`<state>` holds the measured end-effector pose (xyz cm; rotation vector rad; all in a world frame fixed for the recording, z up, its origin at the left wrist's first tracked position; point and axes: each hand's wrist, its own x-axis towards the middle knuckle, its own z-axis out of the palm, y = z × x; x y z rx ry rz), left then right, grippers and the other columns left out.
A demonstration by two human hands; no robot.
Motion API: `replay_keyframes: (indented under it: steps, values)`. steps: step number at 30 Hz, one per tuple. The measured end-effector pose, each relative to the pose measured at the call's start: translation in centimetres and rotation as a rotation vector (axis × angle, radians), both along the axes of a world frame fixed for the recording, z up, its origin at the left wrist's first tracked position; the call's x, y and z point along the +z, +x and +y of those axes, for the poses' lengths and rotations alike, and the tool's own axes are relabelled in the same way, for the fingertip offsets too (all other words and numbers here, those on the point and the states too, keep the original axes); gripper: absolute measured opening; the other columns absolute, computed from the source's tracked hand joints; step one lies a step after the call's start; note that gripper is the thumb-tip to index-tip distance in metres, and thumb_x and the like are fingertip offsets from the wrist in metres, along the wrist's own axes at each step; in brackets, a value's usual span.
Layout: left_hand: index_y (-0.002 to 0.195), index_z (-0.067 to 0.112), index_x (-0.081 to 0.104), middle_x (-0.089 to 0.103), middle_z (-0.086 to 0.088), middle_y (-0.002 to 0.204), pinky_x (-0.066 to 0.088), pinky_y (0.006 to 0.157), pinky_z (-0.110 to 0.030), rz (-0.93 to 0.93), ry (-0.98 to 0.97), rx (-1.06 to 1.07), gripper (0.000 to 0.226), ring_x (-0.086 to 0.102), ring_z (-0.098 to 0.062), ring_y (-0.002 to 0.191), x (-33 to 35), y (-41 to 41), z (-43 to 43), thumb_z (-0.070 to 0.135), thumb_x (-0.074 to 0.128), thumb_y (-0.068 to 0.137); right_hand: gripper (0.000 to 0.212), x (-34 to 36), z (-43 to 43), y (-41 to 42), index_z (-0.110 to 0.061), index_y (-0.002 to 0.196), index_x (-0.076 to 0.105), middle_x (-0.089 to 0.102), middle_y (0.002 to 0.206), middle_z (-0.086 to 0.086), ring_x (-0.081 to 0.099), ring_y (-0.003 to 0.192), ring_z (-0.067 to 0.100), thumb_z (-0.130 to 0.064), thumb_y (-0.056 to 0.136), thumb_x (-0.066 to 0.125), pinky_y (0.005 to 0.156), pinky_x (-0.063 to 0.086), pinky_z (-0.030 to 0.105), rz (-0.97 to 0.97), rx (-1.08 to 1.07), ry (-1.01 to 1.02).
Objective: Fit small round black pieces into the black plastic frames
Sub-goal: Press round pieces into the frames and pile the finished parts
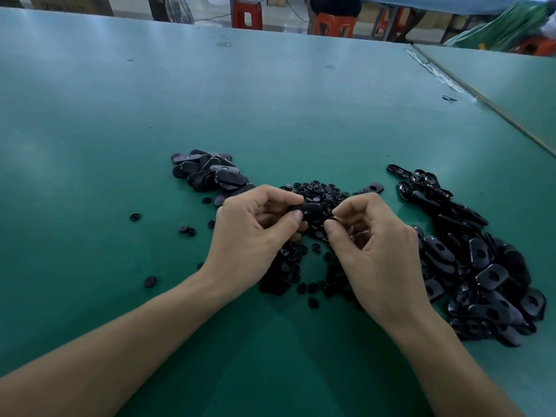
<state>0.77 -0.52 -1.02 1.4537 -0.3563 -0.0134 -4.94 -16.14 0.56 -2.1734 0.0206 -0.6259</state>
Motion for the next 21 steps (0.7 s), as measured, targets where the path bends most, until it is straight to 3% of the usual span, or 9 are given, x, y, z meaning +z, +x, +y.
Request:
replay_keyframes:
  steps: [5,11,15,21]
  values:
    - [0.093,0.016,0.073,0.078,-0.004,0.082,0.061,0.069,-0.027,-0.015,0.039,-0.012,0.023,0.077,-0.02,0.076,0.1,-0.12,-0.03,-0.006,0.072,0.086,0.018,0.05,-0.03,0.02,-0.029,0.091,0.074,0.073,0.081,-0.019,0.071,0.077,0.003,-0.012,0.086,0.077,0.071,0.053,0.014,-0.014,0.048,0.144]
    - [0.093,0.016,0.075,0.078,-0.002,0.082,0.063,0.072,-0.034,-0.046,0.095,-0.011,0.023,0.077,-0.019,0.076,0.17,-0.2,0.06,-0.005,0.074,0.085,0.019,-0.14,0.04,0.08,-0.033,0.087,0.076,0.072,0.081,-0.014,0.068,0.075,0.009,-0.014,0.084,0.08,0.066,0.048,0.013,0.008,0.043,0.146]
    - [0.091,0.016,0.075,0.078,-0.002,0.083,0.062,0.071,-0.03,-0.045,0.1,-0.02,0.022,0.077,-0.018,0.075,0.16,-0.24,0.05,-0.005,0.075,0.083,0.018,-0.3,0.02,0.13,-0.031,0.089,0.077,0.074,0.081,-0.016,0.071,0.075,0.008,-0.013,0.086,0.078,0.07,0.055,0.021,0.035,0.038,0.206]
    - [0.091,0.019,0.075,0.077,0.003,0.083,0.058,0.071,-0.022,-0.075,0.116,-0.06,0.017,0.075,-0.013,0.076,0.3,-0.32,0.08,0.007,0.075,0.079,0.02,-0.3,0.1,0.15,-0.03,0.087,0.072,0.073,0.08,-0.016,0.071,0.075,0.005,-0.011,0.084,0.078,0.071,0.055,0.017,0.06,0.058,0.218]
